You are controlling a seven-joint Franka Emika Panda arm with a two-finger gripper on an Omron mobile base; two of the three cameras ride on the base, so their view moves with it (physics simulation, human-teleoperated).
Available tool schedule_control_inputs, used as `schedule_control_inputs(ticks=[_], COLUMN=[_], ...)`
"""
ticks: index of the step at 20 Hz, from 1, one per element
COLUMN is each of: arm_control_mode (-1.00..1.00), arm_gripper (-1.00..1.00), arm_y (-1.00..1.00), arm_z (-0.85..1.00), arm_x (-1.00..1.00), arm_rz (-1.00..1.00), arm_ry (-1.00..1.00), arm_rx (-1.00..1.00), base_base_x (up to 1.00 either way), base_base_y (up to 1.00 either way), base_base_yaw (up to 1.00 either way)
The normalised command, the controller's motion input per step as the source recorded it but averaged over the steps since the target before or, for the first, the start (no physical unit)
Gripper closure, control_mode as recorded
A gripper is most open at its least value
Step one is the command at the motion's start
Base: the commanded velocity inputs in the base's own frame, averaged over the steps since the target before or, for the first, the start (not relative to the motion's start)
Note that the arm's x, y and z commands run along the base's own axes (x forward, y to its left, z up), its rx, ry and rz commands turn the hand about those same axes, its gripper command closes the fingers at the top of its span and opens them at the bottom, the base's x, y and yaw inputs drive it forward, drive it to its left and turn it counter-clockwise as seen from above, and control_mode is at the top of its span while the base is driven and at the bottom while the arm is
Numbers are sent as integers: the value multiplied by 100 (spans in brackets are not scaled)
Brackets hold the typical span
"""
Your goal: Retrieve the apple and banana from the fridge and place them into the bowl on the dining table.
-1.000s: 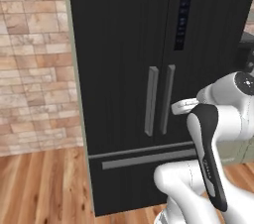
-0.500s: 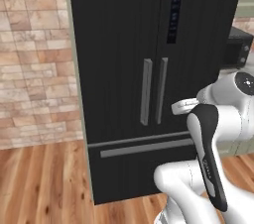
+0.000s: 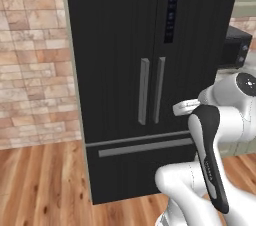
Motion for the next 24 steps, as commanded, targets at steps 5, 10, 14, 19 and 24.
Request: schedule_control_inputs(ticks=[5, 10, 14, 19, 24], arm_control_mode=[100, -100, -100, -100, -100], arm_gripper=[-100, -100, -100, -100, -100], arm_y=[0, 0, -7, -31, -19], arm_z=[0, 0, -1, 0, 6], arm_x=[0, 0, 0, 5, 40], arm_rz=[0, 0, 0, 0, 0], arm_ry=[0, 0, 0, 0, 1], arm_rx=[0, 0, 1, 7, 5], base_base_x=[-12, 0, 0, 0, 0], base_base_y=[-22, -1, 0, 0, 0], base_base_yaw=[0, 0, 0, 0, 0])
